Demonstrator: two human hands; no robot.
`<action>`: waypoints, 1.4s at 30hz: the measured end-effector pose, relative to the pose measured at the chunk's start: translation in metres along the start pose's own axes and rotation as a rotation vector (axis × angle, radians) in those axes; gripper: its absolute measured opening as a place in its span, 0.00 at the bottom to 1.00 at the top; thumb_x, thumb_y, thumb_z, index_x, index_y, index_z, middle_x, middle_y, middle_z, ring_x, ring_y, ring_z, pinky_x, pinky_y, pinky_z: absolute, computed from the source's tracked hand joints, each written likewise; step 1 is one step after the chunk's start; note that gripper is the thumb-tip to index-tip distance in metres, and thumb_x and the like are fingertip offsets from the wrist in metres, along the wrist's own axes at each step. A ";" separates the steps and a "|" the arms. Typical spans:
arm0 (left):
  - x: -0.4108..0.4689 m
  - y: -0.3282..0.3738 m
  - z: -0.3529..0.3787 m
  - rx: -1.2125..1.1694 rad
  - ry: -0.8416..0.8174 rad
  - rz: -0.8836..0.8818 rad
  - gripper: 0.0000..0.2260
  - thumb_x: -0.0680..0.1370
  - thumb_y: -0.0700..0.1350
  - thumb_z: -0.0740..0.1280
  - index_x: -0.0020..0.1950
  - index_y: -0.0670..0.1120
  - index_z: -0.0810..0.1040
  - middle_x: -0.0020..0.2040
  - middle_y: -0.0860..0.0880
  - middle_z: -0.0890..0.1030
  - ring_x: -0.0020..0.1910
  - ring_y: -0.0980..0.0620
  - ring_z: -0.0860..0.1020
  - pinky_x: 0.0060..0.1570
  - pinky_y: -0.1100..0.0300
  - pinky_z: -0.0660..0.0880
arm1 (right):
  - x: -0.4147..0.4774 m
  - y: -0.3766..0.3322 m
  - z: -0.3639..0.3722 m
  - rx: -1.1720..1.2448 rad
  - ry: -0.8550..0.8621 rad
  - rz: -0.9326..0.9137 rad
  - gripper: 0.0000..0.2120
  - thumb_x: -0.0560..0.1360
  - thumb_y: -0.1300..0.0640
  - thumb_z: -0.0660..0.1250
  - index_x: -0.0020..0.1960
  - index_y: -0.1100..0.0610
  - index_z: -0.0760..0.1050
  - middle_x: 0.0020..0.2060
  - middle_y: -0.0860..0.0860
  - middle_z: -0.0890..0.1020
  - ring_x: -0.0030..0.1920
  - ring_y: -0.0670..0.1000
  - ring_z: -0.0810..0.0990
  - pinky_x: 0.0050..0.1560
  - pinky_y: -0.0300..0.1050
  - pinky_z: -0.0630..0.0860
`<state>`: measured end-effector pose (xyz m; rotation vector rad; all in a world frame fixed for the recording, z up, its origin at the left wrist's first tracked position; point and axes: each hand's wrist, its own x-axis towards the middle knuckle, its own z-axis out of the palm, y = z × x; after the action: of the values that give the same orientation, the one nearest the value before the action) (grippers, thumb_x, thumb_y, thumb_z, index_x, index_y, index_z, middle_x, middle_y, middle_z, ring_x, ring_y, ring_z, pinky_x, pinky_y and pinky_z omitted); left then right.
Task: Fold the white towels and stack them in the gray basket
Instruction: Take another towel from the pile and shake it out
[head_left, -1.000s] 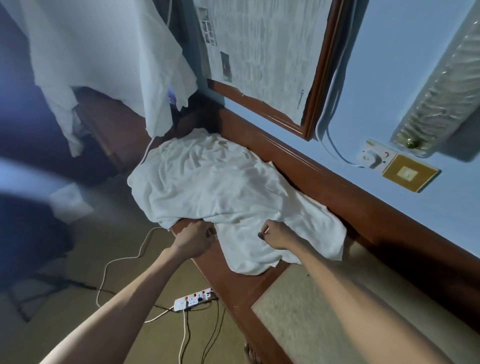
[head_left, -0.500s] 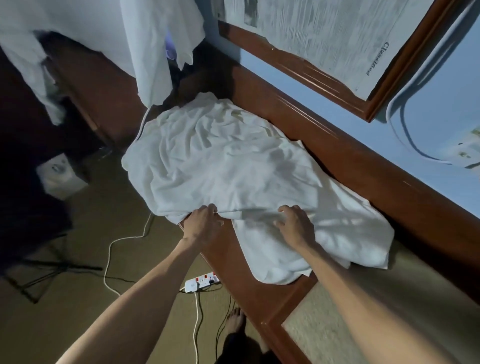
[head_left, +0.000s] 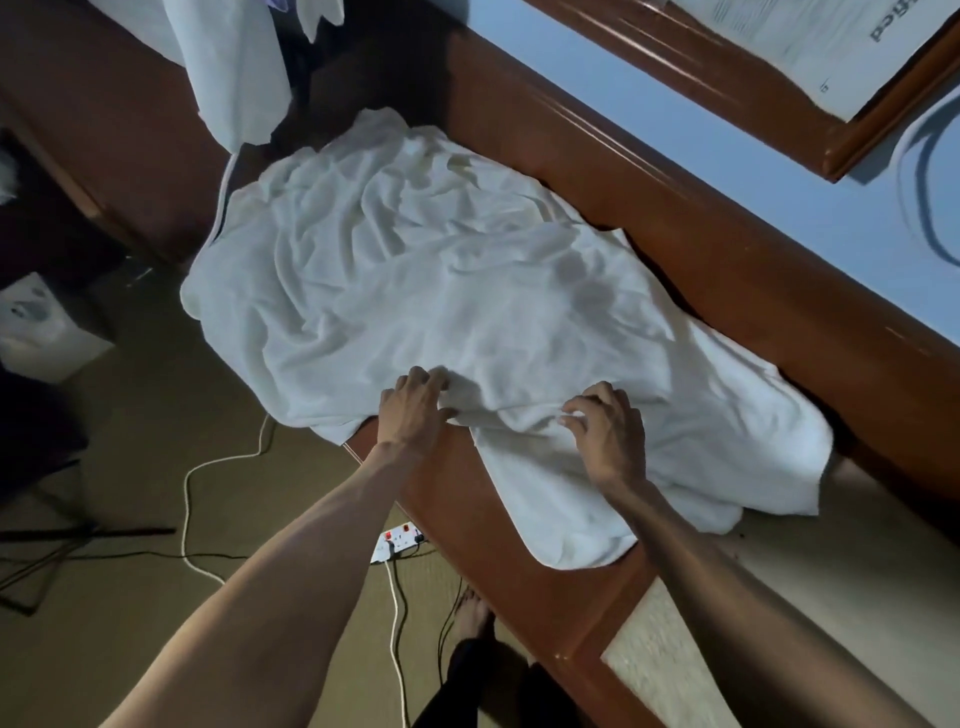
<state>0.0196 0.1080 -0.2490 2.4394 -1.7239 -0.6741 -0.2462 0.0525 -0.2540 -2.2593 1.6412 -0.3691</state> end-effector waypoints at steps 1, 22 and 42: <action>0.003 -0.002 -0.001 0.006 0.003 0.002 0.15 0.81 0.49 0.69 0.66 0.47 0.76 0.62 0.44 0.75 0.60 0.41 0.76 0.57 0.49 0.70 | 0.000 0.001 -0.002 0.072 -0.025 0.013 0.05 0.72 0.58 0.78 0.44 0.55 0.83 0.45 0.50 0.78 0.48 0.56 0.78 0.45 0.52 0.75; -0.014 0.172 -0.250 -0.649 0.105 0.384 0.05 0.80 0.46 0.68 0.48 0.45 0.81 0.37 0.50 0.78 0.34 0.55 0.74 0.33 0.62 0.70 | 0.027 -0.033 -0.254 0.759 0.422 0.420 0.08 0.85 0.54 0.59 0.56 0.57 0.72 0.51 0.54 0.79 0.52 0.52 0.76 0.53 0.45 0.70; -0.213 0.485 -0.236 -0.852 -0.480 0.784 0.06 0.77 0.38 0.70 0.40 0.41 0.80 0.35 0.44 0.77 0.34 0.49 0.75 0.36 0.60 0.71 | -0.200 0.117 -0.493 0.743 1.080 0.534 0.17 0.82 0.64 0.58 0.35 0.52 0.65 0.33 0.47 0.71 0.34 0.43 0.68 0.35 0.36 0.65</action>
<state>-0.3703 0.0828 0.1792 0.9886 -1.7727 -1.5011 -0.6012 0.1571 0.1460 -0.9862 1.9283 -1.8710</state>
